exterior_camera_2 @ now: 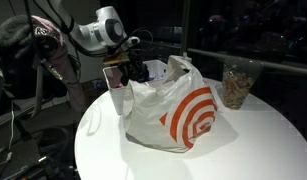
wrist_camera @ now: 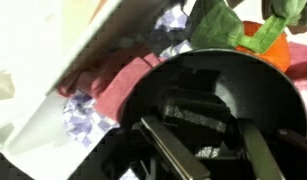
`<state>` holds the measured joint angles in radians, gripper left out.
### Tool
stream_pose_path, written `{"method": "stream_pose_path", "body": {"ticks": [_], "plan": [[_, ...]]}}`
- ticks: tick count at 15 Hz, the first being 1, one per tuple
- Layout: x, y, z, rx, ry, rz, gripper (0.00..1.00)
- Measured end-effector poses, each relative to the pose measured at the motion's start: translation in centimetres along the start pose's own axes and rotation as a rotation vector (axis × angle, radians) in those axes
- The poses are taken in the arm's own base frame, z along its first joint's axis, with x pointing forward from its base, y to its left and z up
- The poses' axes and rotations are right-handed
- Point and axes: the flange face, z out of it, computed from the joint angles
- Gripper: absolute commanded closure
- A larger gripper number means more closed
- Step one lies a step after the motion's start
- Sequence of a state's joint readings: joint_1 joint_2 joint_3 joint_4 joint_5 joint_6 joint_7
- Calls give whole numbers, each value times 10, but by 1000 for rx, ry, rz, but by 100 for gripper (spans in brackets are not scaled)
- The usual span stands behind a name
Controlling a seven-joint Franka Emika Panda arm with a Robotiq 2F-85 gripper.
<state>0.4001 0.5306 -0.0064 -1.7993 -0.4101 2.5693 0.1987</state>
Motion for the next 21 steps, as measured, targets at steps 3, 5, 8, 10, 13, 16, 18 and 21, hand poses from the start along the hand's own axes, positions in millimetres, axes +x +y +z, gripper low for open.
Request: {"method": "stream_pose_path", "body": {"ticks": [3, 5, 8, 10, 13, 16, 18, 21], "plan": [[-9, 51, -37, -15, 14, 97, 66], [-27, 92, -57, -24, 12, 184, 66], [-67, 147, -71, -35, -26, 310, 66], [-96, 171, -68, -35, -64, 372, 66], [-121, 182, -53, -27, -85, 420, 66], [-130, 179, -44, -21, -65, 456, 66], [-138, 175, -38, -4, -97, 472, 66], [-154, 162, -37, 75, -157, 486, 66]]}}
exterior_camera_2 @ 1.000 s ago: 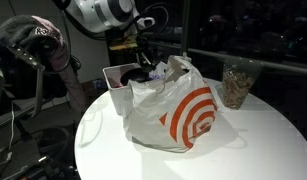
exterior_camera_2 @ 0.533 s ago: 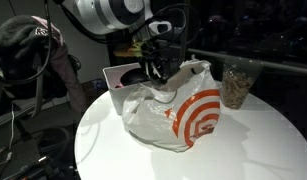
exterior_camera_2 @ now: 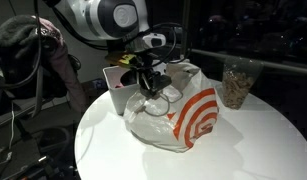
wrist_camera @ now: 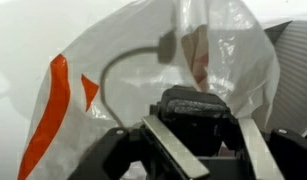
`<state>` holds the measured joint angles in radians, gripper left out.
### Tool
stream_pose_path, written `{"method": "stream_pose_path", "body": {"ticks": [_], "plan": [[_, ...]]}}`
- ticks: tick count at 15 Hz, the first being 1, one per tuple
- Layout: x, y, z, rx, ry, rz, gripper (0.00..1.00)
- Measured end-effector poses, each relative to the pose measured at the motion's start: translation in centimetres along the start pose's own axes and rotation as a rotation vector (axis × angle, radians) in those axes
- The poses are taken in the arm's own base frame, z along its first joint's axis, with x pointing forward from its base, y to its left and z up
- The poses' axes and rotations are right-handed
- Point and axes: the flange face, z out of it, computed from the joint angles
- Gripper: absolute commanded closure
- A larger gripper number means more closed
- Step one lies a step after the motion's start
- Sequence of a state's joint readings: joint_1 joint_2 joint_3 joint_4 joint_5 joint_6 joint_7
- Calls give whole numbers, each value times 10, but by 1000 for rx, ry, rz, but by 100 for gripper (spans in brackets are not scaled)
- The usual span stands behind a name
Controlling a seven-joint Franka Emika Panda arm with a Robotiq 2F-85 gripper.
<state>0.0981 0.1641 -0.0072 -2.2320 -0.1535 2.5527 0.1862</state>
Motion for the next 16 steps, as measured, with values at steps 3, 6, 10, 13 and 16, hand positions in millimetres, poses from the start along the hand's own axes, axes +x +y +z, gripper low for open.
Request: {"method": "stream_pose_path", "body": {"ticks": [3, 6, 10, 13, 16], "plan": [[-20, -11, -13, 89, -51, -49, 66], [-27, -27, -45, 138, -14, -110, 66], [-26, -43, -73, 270, -3, -122, 66], [-15, -43, -78, 344, -25, -102, 66], [1, -35, -81, 410, -48, -42, 66]]}}
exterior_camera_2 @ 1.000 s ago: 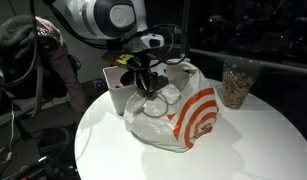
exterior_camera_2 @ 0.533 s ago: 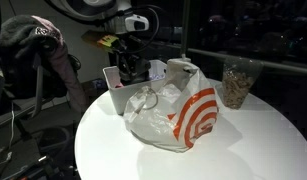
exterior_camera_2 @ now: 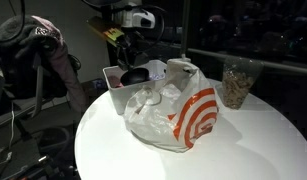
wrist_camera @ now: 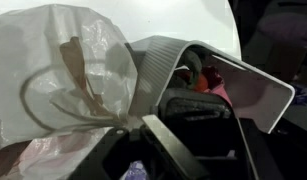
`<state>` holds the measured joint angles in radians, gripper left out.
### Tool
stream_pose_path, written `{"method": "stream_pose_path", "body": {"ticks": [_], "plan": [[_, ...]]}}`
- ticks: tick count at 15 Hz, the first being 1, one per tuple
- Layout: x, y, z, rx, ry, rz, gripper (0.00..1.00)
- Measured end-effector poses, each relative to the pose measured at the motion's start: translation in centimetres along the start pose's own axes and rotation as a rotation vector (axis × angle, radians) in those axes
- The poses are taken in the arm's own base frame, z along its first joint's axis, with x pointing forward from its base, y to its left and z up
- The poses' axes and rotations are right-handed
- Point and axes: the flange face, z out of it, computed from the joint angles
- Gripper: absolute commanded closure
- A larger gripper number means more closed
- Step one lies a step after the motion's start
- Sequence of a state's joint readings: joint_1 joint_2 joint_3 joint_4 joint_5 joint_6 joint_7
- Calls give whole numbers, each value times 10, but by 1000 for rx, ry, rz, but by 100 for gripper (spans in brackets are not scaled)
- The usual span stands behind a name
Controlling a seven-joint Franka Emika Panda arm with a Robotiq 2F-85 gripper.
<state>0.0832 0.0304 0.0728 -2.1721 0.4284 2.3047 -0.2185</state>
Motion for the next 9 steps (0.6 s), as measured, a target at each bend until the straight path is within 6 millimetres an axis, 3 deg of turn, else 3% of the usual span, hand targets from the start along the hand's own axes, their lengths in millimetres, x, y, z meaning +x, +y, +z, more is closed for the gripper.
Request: {"method": "stream_pose_path", "body": {"ticks": [3, 9], "plan": [[12, 21, 0, 45, -34, 85, 66], [24, 64, 21, 74, -84, 283, 66]]}}
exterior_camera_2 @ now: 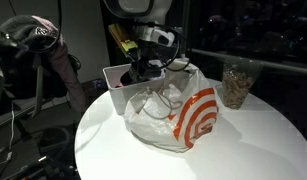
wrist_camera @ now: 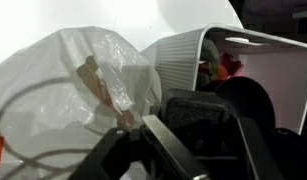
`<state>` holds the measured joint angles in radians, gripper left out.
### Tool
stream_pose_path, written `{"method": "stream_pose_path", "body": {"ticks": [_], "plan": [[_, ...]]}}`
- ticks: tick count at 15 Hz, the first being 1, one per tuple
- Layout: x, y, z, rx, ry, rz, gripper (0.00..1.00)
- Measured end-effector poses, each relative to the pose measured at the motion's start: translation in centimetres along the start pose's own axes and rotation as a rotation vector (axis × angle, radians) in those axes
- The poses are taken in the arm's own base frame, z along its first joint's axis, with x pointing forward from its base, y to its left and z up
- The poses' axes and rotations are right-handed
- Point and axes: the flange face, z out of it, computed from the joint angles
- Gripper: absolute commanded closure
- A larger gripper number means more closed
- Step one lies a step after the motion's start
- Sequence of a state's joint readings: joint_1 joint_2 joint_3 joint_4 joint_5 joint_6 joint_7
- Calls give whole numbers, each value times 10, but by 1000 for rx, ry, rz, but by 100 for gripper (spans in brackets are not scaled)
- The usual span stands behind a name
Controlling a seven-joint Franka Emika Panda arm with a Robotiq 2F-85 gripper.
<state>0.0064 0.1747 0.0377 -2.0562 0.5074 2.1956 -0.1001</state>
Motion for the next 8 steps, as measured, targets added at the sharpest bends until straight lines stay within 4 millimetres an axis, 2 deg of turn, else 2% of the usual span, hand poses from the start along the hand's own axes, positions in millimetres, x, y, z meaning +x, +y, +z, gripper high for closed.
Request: {"method": "stream_pose_path", "body": {"ticks": [8], "plan": [[24, 8, -4, 38, 52, 281, 66]]}}
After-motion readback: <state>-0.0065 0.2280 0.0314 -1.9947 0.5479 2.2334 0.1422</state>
